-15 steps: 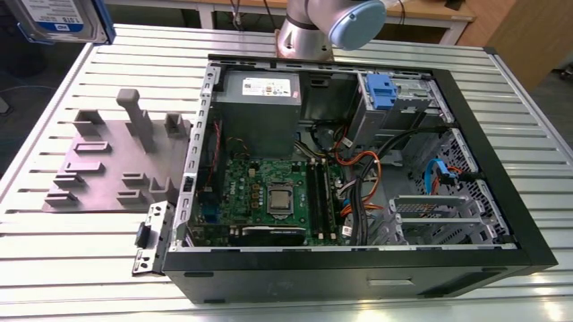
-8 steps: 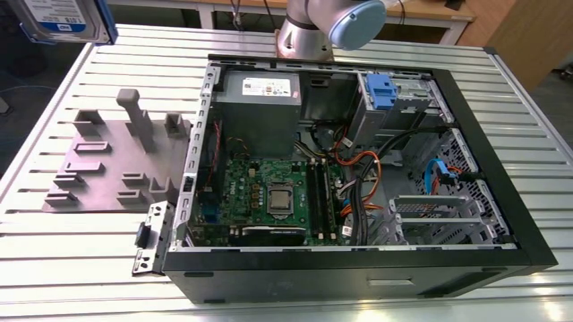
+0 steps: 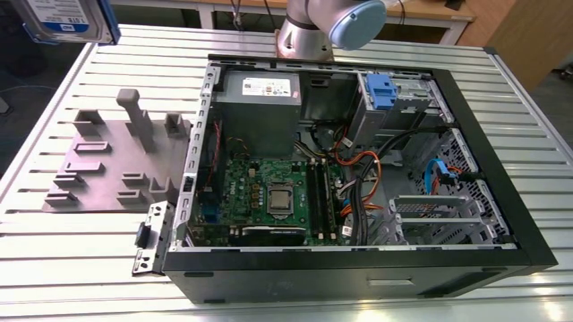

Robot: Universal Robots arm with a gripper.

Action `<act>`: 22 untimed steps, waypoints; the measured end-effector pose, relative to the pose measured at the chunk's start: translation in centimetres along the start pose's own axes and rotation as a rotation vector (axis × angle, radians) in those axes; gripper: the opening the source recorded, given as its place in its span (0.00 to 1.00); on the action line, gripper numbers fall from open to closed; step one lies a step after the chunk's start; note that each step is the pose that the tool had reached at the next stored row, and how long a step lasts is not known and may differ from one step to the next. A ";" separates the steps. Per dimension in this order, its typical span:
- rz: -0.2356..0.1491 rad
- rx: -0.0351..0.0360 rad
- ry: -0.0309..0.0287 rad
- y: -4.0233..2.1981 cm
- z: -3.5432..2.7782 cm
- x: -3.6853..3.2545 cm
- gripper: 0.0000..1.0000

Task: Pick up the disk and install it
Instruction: 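Pick up the disk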

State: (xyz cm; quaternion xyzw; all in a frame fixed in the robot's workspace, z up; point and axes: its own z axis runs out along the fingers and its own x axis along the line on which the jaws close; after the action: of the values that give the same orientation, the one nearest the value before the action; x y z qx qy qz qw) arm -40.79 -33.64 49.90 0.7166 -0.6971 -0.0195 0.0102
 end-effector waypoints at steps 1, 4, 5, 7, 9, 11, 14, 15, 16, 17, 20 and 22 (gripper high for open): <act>0.000 0.0001 -0.0001 -0.04 0.00 0.00 0.37; 0.000 0.0000 0.0000 -0.09 0.00 0.00 0.37; 0.000 0.0001 0.0000 -0.10 0.00 0.00 0.37; 0.000 0.0000 0.0000 -0.12 0.00 0.04 0.37; 0.000 0.0001 0.0000 -0.12 0.00 0.11 0.37; 0.000 0.0000 0.0000 -0.11 -0.01 0.24 0.37; 0.000 0.0000 0.0000 -0.10 -0.01 0.48 0.37; 0.000 0.0001 0.0000 -0.10 -0.01 0.55 0.37; 0.000 0.0000 0.0001 -0.10 -0.01 0.60 0.37; 0.000 0.0001 0.0000 -0.10 0.00 0.64 0.37; 0.000 0.0001 0.0004 -0.11 -0.01 0.66 0.37; 0.000 0.0001 0.0004 -0.16 -0.01 0.67 0.37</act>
State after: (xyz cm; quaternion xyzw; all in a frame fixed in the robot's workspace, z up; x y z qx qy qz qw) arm -40.61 -34.31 49.89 0.7166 -0.6971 -0.0193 0.0103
